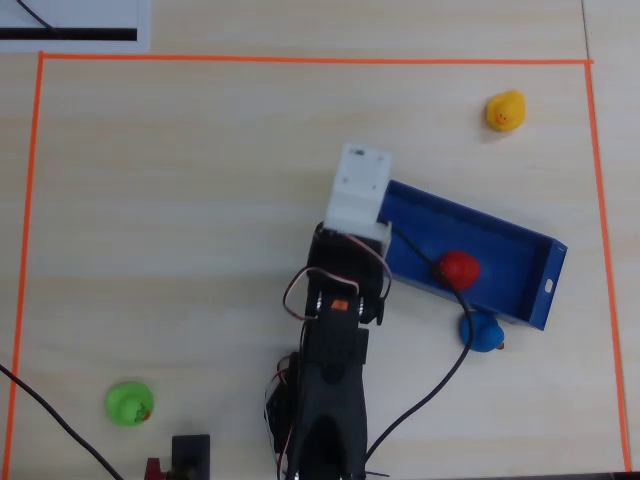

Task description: Grasp red duck and put it into box.

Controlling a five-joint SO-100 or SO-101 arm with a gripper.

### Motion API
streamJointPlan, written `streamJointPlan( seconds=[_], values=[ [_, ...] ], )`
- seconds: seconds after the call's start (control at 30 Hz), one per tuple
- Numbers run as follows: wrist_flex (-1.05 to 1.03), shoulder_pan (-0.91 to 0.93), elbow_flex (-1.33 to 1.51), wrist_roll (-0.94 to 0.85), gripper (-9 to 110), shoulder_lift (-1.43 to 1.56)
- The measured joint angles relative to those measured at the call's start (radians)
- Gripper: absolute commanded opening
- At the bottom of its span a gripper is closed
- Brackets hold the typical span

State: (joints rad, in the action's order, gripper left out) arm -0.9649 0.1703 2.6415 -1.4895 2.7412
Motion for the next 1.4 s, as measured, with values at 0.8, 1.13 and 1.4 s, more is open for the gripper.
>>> streamJointPlan(
  seconds=[0.8,1.13,1.4],
  values=[
    [-0.364,-0.172,0.463,-0.103,0,0.571],
    [-0.364,-0.172,0.465,-0.098,13,0.571],
    [-0.364,-0.172,0.465,-0.098,13,0.571]
  ],
)
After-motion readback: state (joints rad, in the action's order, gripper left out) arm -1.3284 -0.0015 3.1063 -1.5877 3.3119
